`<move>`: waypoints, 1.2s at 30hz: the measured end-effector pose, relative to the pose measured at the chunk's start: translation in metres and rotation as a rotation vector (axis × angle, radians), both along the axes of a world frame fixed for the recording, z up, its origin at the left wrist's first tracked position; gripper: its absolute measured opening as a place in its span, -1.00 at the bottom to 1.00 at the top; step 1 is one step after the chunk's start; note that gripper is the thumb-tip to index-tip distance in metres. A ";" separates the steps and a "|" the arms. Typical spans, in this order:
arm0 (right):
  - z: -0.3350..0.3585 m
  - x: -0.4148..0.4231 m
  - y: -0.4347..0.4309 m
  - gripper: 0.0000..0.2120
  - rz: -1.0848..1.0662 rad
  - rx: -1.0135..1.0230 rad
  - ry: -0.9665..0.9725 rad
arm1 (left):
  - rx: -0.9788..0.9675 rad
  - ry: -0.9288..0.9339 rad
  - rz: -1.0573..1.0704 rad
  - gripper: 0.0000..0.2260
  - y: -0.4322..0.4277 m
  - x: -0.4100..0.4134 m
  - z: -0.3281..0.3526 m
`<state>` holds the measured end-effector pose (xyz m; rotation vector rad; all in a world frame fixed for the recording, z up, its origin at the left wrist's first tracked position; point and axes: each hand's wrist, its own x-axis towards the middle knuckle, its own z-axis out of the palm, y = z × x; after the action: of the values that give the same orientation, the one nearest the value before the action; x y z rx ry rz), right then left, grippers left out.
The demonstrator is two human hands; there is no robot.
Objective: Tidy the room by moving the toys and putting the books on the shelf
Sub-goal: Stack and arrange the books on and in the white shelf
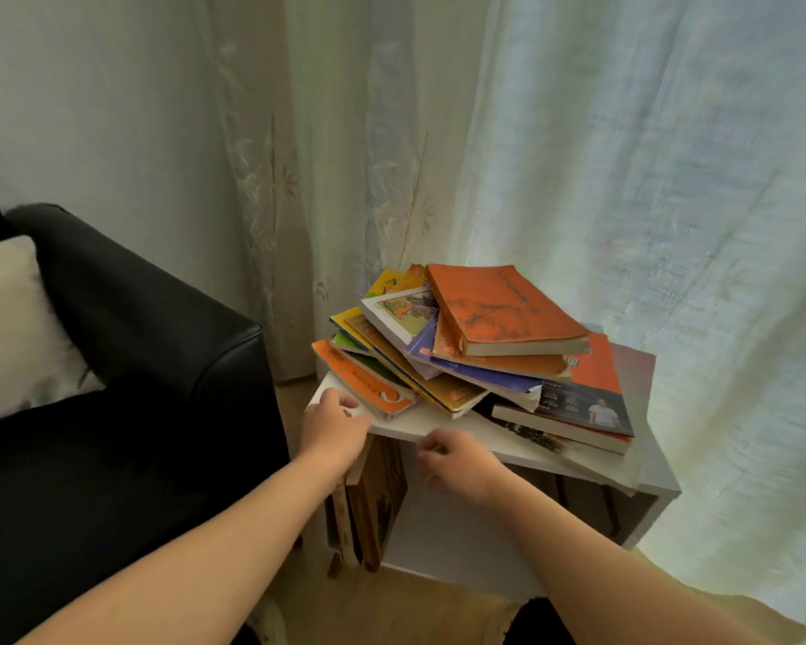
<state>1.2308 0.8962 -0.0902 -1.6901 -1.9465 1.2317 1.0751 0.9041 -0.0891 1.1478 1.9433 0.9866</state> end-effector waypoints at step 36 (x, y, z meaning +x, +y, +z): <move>0.056 0.056 0.087 -0.73 -0.030 0.996 -0.786 | -0.044 0.216 -0.551 -0.69 0.115 0.047 0.057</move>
<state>1.2869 0.9827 -0.0343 -1.6472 -2.2637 -0.5389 1.1219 1.0187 -0.0325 1.6959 1.6460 0.5388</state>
